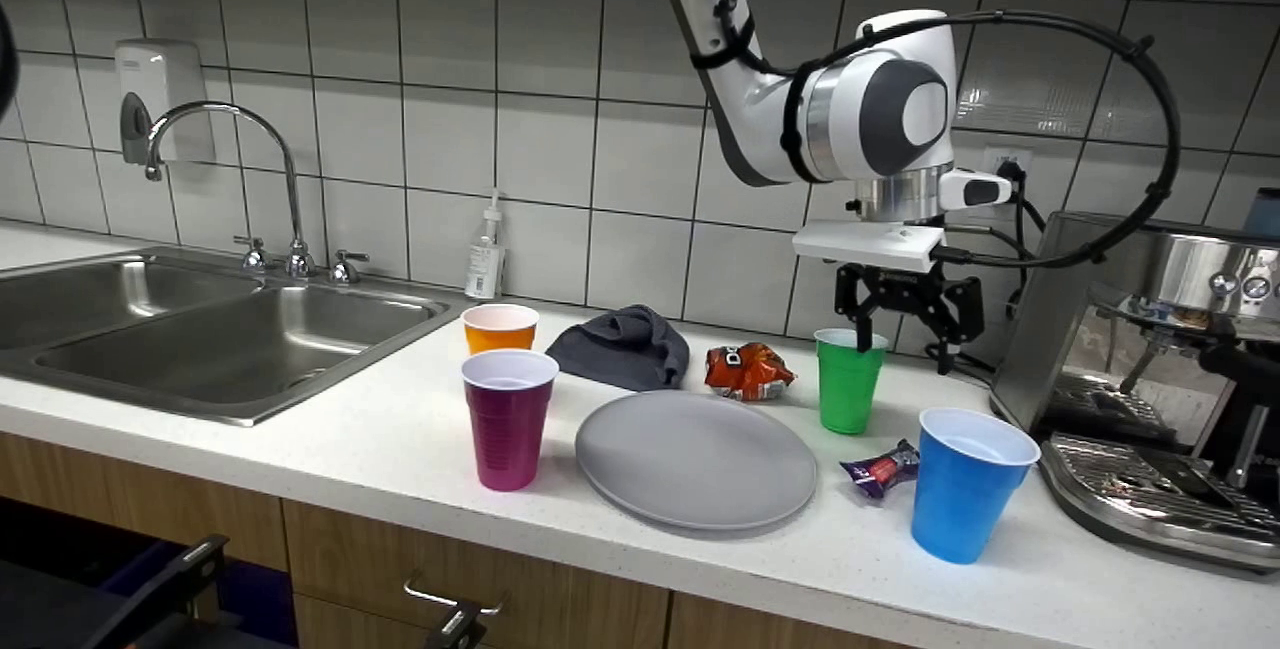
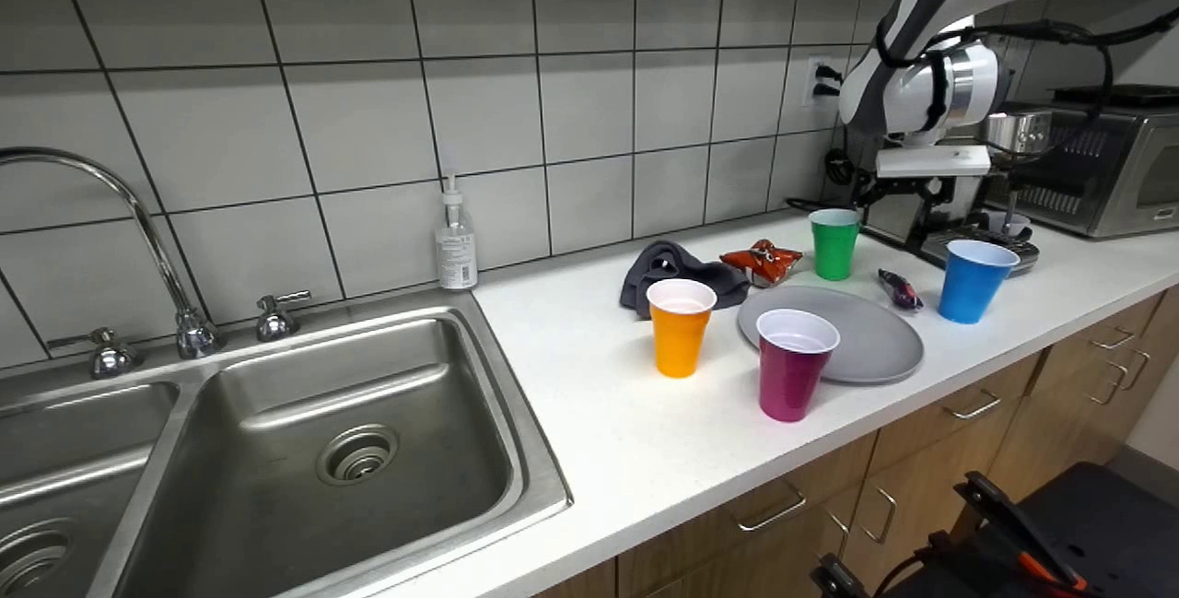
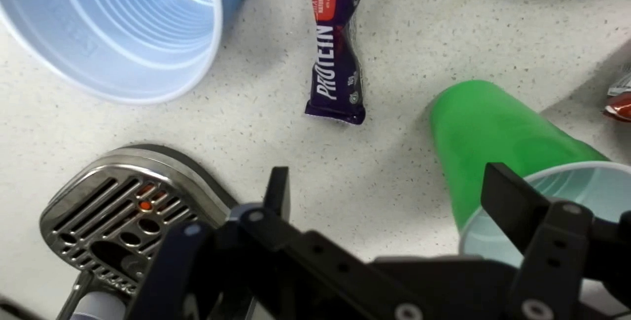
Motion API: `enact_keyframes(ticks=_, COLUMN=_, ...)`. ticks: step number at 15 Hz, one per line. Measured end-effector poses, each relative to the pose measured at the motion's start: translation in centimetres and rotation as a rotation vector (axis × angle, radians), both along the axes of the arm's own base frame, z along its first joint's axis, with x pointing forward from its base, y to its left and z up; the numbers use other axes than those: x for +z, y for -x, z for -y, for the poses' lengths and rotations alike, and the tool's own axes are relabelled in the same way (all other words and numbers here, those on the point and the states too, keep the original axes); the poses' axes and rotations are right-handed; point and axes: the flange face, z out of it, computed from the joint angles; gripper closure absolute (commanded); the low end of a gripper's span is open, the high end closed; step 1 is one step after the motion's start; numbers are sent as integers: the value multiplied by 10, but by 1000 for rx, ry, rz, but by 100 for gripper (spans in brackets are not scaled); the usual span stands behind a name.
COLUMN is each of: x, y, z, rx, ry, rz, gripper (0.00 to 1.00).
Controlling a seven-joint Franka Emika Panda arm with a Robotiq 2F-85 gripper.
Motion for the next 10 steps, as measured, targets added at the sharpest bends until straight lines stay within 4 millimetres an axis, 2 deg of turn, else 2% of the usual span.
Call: enact_keyframes(ticks=10, x=17, y=8, z=-15, rx=79, ry=-15, rz=0, gripper=0)
